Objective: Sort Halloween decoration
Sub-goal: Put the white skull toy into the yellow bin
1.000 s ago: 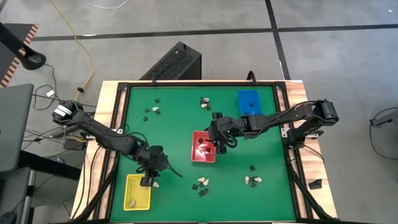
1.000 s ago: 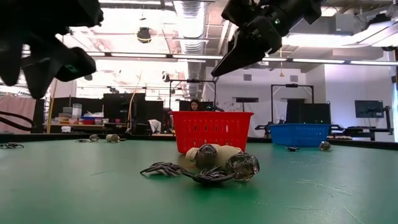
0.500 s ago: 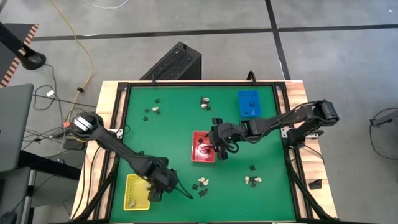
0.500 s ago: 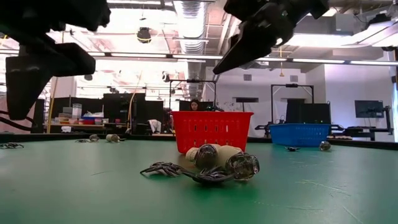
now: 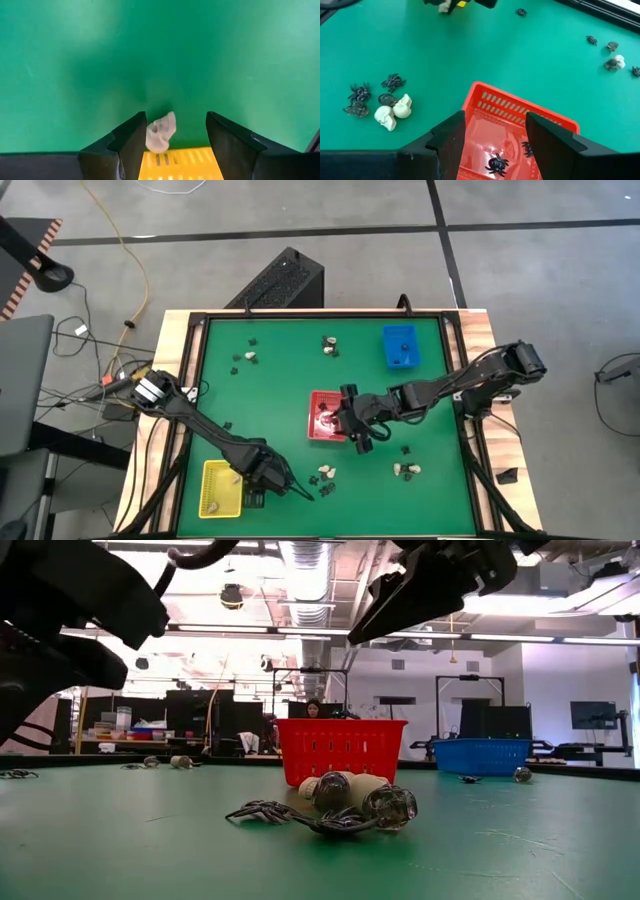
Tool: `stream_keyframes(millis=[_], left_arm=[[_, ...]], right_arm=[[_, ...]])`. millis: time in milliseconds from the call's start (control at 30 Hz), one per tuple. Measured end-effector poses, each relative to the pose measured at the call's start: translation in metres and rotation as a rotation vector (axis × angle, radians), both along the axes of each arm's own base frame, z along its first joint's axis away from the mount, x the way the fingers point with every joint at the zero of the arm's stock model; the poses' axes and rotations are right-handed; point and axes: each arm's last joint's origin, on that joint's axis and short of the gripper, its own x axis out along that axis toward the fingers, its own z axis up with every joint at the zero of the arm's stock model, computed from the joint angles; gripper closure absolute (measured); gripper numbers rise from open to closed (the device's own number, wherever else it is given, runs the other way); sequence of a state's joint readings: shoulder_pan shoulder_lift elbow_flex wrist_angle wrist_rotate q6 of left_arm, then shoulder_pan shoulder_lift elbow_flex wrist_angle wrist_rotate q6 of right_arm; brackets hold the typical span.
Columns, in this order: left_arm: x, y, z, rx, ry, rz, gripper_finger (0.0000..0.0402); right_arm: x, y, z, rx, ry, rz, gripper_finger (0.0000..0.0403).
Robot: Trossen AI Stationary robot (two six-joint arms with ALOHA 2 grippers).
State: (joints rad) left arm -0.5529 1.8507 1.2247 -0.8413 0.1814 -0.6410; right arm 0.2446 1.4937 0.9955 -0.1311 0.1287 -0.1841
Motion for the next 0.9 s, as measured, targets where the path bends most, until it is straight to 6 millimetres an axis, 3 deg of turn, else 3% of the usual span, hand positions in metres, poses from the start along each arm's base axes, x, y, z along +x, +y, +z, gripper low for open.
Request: stream_keyframes(millis=[900], left_arm=[[-0.0090, -0.0049, -0.0014, 0.073, 0.012, -0.013, 0.0218]], right_arm=[[-0.0009, 0.0003, -0.0010, -0.011, 0.012, 0.007, 0.0163]])
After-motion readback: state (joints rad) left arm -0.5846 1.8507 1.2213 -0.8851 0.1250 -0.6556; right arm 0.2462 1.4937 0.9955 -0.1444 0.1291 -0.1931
